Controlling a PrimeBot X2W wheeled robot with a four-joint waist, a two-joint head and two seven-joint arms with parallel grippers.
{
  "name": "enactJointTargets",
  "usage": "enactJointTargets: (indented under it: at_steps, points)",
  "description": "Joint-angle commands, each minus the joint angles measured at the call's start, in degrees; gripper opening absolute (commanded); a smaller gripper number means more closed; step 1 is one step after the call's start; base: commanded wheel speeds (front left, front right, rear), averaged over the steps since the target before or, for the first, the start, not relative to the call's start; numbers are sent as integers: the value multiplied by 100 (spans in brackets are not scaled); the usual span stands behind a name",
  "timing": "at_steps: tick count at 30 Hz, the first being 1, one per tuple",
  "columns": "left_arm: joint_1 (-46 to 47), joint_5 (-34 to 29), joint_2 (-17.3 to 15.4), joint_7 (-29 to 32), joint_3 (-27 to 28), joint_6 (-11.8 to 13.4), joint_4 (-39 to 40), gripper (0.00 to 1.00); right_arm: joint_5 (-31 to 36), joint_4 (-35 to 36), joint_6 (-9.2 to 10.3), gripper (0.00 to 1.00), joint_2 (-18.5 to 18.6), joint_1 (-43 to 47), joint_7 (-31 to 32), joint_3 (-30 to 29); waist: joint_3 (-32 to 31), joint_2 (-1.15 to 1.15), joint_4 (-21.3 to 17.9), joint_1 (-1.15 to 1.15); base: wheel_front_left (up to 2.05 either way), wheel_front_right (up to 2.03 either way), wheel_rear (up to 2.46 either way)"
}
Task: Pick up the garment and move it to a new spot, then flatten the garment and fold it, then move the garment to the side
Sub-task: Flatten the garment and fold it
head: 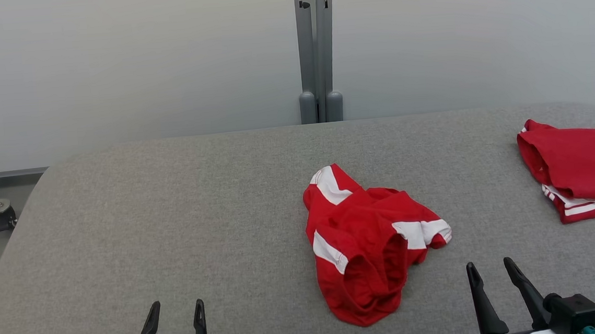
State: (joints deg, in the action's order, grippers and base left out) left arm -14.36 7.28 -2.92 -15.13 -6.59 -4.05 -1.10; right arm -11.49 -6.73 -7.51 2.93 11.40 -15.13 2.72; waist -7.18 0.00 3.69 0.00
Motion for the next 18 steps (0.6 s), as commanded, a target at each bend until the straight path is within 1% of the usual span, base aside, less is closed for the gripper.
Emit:
enactJointTargets:
  at_steps: [1, 10, 16, 18]
  points:
    - [100, 38, 1, 1, 1, -24, -13, 100, -37, 7, 5, 100, -3, -20, 0, -9, 6, 0, 2, 0, 0, 0, 0]
    - [128, 59, 1, 1, -27, -18, -23, 100, -66, 10, 5, 100, -3, -53, 0, -40, 31, 0, -15, 0, 0, 0, 0]
    - [151, 64, 1, 1, -155, -36, -50, 100, -27, 39, 4, 100, -3, -65, 0, -36, 68, 0, -59, 0, 0, 0, 0]
    - [189, -22, 1, 1, -231, -45, -71, 100, 1, 47, 4, 100, -3, -77, 0, -56, 93, 0, -76, 0, 0, 0, 0]
